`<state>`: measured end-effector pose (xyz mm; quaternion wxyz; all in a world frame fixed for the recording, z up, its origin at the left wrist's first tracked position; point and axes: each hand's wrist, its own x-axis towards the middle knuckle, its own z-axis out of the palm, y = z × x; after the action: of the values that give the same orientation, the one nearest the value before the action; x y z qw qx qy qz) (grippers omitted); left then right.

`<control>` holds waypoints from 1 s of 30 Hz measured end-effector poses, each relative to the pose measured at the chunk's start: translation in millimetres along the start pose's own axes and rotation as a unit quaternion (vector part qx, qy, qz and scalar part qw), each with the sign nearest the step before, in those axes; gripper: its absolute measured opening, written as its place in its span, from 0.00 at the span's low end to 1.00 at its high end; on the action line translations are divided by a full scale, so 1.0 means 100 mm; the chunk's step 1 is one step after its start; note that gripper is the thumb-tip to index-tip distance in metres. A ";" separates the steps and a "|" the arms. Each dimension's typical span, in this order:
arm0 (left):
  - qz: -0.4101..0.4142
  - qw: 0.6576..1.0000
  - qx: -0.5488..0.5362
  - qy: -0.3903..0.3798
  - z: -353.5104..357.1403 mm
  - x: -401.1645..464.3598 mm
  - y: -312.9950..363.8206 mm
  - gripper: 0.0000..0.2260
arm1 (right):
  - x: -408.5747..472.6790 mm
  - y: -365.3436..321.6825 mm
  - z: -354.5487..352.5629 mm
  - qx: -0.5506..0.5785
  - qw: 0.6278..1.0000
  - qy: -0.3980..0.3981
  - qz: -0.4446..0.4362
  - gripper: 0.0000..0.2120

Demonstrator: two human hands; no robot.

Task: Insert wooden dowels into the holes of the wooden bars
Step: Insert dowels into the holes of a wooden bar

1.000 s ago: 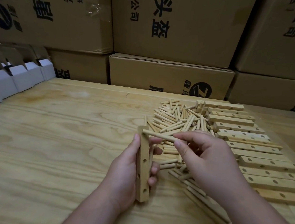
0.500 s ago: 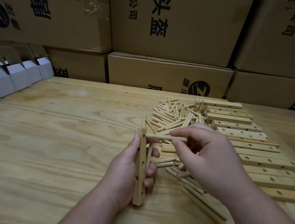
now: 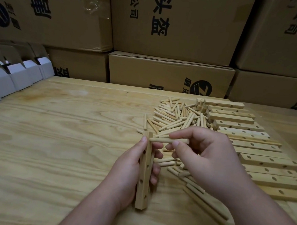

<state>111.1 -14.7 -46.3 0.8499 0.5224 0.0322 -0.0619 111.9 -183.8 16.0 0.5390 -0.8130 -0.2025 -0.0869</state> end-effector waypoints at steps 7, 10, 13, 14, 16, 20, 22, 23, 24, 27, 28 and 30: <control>0.015 0.999 0.042 0.003 0.01 0.01 -0.04 0.21 | 0.04 0.09 -0.03 -0.121 0.991 -0.020 0.050 0.06; 0.020 0.999 0.047 0.008 0.00 0.00 -0.05 0.23 | 0.04 0.07 -0.02 -0.154 0.987 -0.034 0.036 0.03; 0.050 0.996 0.079 0.008 -0.02 0.00 -0.06 0.22 | 0.05 0.05 -0.03 -0.151 0.988 -0.038 0.020 0.06; 0.056 0.995 0.080 0.006 -0.02 0.00 -0.07 0.20 | 0.05 0.05 -0.03 -0.154 0.987 -0.037 0.014 0.07; 0.063 0.995 0.074 0.000 -0.01 0.00 -0.06 0.16 | 0.05 0.05 -0.04 -0.167 0.985 -0.037 0.001 0.09; 0.063 0.996 0.061 0.006 0.02 0.00 -0.07 0.15 | 0.05 0.08 -0.04 -0.219 0.975 -0.032 -0.023 0.03; 0.072 0.994 0.086 0.018 0.03 -0.02 -0.06 0.16 | 0.05 0.08 -0.02 -0.236 0.971 -0.037 -0.029 0.07; 0.084 0.990 0.113 0.018 0.03 -0.02 -0.07 0.18 | 0.04 0.08 -0.01 -0.243 0.969 -0.040 -0.034 0.09; 0.097 0.985 0.144 0.012 0.04 -0.03 -0.07 0.19 | 0.04 0.07 0.00 -0.249 0.967 -0.043 -0.040 0.10; 0.109 0.971 0.211 -0.001 0.04 -0.05 -0.06 0.23 | 0.04 0.08 0.01 -0.246 0.967 -0.037 -0.051 0.08; 0.106 0.969 0.221 -0.004 0.04 -0.06 -0.05 0.23 | 0.04 0.08 0.01 -0.243 0.968 -0.038 -0.047 0.07; 0.096 0.970 0.225 -0.009 0.04 -0.06 -0.05 0.22 | 0.04 0.09 0.01 -0.243 0.968 -0.039 -0.040 0.07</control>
<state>104.8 -20.4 -48.4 0.7126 0.7004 -0.0403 0.0093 119.4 -185.2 9.7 0.3128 -0.9136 -0.2289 -0.1230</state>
